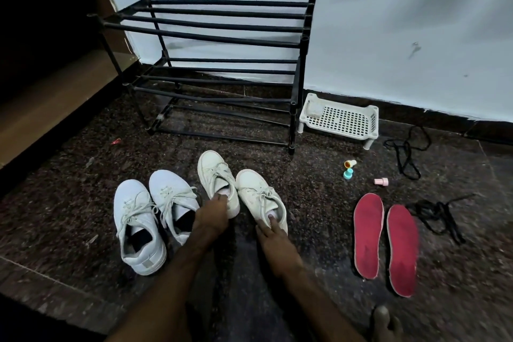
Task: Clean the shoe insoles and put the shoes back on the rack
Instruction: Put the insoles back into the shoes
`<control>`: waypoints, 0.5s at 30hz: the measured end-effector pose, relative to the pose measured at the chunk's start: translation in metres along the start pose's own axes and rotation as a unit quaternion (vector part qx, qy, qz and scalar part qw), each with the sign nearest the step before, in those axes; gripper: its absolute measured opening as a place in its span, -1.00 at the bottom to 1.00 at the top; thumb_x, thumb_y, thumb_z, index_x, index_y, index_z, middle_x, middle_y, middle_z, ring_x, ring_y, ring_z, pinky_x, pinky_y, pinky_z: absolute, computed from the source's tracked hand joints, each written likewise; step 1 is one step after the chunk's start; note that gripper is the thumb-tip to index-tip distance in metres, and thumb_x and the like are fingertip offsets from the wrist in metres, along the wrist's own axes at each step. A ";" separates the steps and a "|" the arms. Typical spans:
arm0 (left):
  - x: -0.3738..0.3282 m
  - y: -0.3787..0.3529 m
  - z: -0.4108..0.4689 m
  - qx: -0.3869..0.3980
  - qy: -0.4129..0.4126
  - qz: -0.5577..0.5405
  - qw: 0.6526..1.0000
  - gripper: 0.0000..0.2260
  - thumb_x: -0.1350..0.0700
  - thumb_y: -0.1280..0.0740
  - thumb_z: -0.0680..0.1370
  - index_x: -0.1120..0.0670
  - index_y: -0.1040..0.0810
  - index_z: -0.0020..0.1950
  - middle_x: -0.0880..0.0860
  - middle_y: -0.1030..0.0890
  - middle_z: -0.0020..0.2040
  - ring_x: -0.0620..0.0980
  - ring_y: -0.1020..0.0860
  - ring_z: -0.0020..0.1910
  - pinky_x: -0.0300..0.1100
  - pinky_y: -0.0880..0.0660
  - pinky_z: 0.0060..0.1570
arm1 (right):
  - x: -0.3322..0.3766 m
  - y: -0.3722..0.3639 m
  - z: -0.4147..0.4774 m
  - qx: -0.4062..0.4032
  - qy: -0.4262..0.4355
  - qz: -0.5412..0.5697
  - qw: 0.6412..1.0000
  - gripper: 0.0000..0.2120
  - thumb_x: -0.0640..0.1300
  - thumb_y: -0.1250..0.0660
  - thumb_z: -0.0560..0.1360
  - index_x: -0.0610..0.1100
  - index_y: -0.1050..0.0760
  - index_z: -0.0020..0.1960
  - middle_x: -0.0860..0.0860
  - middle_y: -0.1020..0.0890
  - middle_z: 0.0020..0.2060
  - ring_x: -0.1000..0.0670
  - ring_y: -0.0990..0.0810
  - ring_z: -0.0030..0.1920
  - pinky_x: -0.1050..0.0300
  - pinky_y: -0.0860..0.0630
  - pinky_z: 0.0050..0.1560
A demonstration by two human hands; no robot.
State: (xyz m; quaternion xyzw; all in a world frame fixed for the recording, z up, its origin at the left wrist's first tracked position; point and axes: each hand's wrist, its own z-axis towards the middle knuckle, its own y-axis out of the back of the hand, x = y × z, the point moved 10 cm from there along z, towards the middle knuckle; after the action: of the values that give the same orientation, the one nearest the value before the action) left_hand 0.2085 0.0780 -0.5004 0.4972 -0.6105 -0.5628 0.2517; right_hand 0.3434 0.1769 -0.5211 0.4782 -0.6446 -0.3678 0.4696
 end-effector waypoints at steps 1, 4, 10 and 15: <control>-0.002 -0.007 0.003 0.012 -0.008 -0.007 1.000 -0.51 0.18 -0.25 0.48 0.12 -0.32 0.41 0.10 -0.47 0.28 0.11 -0.53 0.19 0.04 -0.50 0.11 | -0.002 0.007 0.010 -0.013 -0.011 0.004 1.000 -0.48 -0.23 -0.01 0.37 -0.20 -0.60 0.18 -0.07 -0.60 0.22 -0.26 -0.55 0.23 -0.08 -0.64 -0.08; -0.022 -0.017 -0.003 0.022 -0.062 -0.020 0.998 -0.63 0.14 -0.20 0.50 0.15 -0.43 0.31 0.14 -0.51 0.25 0.10 -0.54 0.19 0.00 -0.45 0.16 | -0.009 0.026 0.042 -0.015 -0.009 -0.004 1.000 -0.54 -0.29 0.00 0.59 -0.25 -0.21 0.49 -0.05 -0.14 0.54 -0.26 -0.07 0.52 -0.14 -0.29 0.40; -0.076 -0.036 -0.058 0.091 -0.156 -0.095 0.979 -0.45 -0.15 -0.04 0.45 0.10 -0.50 0.30 0.12 -0.53 0.28 0.10 -0.49 0.26 -0.13 -0.34 0.23 | -0.025 0.058 0.054 -0.057 -0.003 0.055 0.997 -0.58 -0.11 -0.25 0.53 -0.08 -0.37 0.38 0.03 -0.24 0.50 -0.09 -0.15 0.51 -0.11 -0.27 0.39; -0.080 -0.010 -0.070 0.003 -0.126 -0.061 0.990 -0.69 -0.06 -0.08 0.48 -0.06 -0.59 0.01 -0.03 -0.64 0.01 0.03 -0.57 0.05 -0.08 -0.47 -0.01 | -0.041 0.079 -0.015 -0.235 -0.112 0.157 0.953 -0.79 -0.01 -0.28 0.51 -0.09 -0.50 0.08 -0.06 -0.55 0.07 -0.15 -0.51 0.10 -0.03 -0.47 0.03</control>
State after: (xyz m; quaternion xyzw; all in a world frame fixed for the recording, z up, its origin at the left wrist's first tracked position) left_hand 0.3023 0.1199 -0.4729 0.4592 -0.6076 -0.6334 0.1369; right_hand 0.3409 0.2372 -0.4542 0.2030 -0.6555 -0.4818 0.5449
